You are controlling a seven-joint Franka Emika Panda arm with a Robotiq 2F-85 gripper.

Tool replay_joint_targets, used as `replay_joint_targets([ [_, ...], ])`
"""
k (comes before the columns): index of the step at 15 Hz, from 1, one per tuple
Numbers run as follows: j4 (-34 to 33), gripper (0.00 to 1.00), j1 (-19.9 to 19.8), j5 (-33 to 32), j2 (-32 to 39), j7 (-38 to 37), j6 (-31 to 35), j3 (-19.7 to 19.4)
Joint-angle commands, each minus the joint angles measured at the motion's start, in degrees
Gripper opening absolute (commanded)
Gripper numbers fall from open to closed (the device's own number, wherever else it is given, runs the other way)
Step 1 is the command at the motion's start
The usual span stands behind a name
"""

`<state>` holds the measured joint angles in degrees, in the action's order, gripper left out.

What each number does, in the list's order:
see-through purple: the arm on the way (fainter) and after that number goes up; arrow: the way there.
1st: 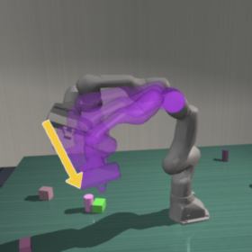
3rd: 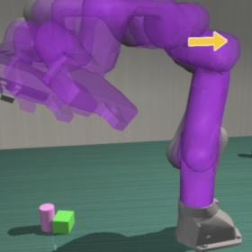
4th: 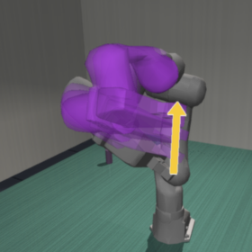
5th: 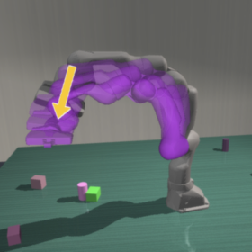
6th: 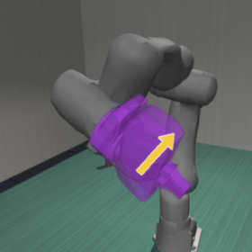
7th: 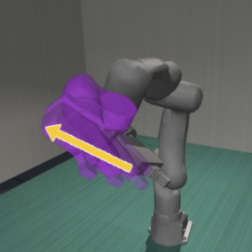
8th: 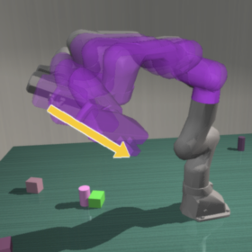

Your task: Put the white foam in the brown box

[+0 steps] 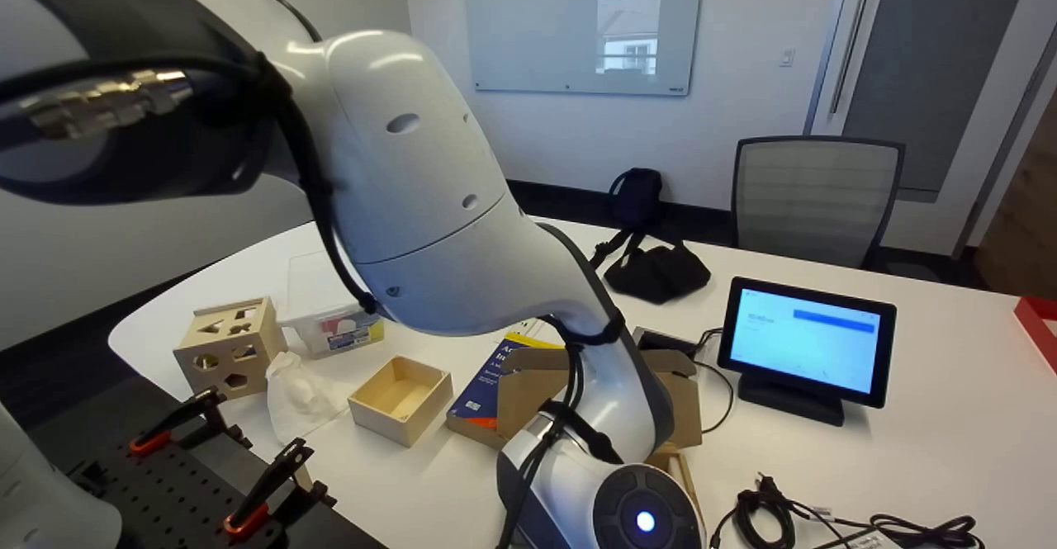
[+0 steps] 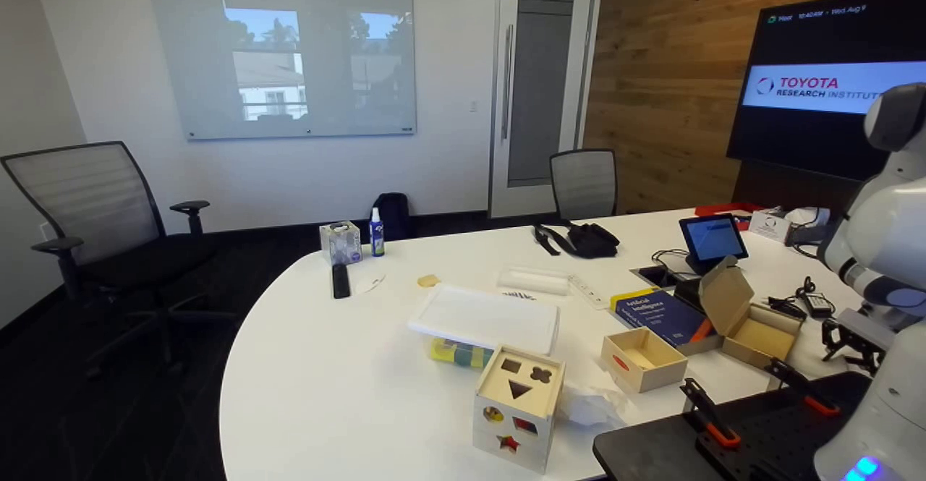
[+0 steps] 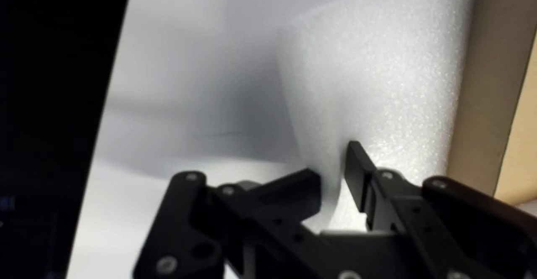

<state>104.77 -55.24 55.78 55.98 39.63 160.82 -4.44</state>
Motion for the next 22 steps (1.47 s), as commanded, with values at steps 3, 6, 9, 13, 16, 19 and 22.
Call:
replay_joint_targets([
  [3,-1.1,0.00,-2.2,-3.0,0.5,-2.8,-0.5,1.6],
  [6,0.7,0.00,-3.7,-3.5,-2.2,-2.0,-1.1,1.6],
  [9,2.7,0.00,-7.5,-1.8,-6.2,0.0,-1.4,3.5],
  [13,3.2,0.00,-13.5,0.1,-9.6,0.6,-6.1,7.6],
  [16,4.1,0.00,-17.0,3.6,-11.4,2.6,-12.0,10.0],
  [19,5.9,0.00,-17.8,8.8,-12.9,7.1,-17.6,10.3],
  [22,8.4,0.00,-16.7,13.4,-14.9,11.9,-22.5,8.7],
])
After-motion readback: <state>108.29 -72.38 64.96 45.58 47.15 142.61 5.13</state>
